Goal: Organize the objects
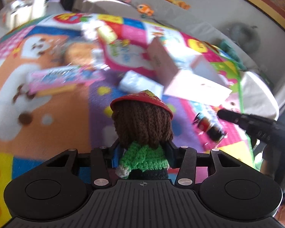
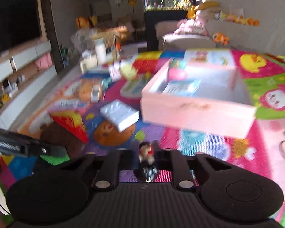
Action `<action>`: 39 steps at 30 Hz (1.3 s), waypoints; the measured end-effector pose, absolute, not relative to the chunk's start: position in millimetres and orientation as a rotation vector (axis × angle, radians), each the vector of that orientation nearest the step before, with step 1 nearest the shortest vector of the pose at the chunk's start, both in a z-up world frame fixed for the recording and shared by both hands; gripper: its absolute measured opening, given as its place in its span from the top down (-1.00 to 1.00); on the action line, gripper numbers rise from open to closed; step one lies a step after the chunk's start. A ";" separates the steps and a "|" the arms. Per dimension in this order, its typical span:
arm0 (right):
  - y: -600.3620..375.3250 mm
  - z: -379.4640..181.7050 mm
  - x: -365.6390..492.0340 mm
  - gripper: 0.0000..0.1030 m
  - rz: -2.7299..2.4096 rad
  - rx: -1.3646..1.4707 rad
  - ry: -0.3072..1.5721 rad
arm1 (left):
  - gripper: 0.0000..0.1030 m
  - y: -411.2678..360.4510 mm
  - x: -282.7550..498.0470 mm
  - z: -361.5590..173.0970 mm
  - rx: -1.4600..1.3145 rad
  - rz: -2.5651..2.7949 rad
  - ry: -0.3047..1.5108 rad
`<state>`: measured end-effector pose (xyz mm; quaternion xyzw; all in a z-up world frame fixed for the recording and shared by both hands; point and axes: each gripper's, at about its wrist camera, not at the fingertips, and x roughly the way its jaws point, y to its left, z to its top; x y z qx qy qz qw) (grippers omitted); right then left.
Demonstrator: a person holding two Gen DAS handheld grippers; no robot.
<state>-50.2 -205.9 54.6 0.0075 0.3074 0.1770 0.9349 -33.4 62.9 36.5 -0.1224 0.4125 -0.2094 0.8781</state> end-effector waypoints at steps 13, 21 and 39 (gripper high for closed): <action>-258.5 59.5 -66.1 0.77 0.329 0.064 0.557 | 0.02 -70.2 105.2 118.2 -0.354 -0.690 0.786; -245.8 43.7 -75.8 0.59 0.341 0.017 0.590 | -0.01 -138.0 178.0 37.1 -0.306 -0.536 0.994; -206.7 41.1 -74.3 -0.18 0.456 -0.073 0.604 | 0.02 -100.4 122.6 77.1 -0.082 -0.503 0.783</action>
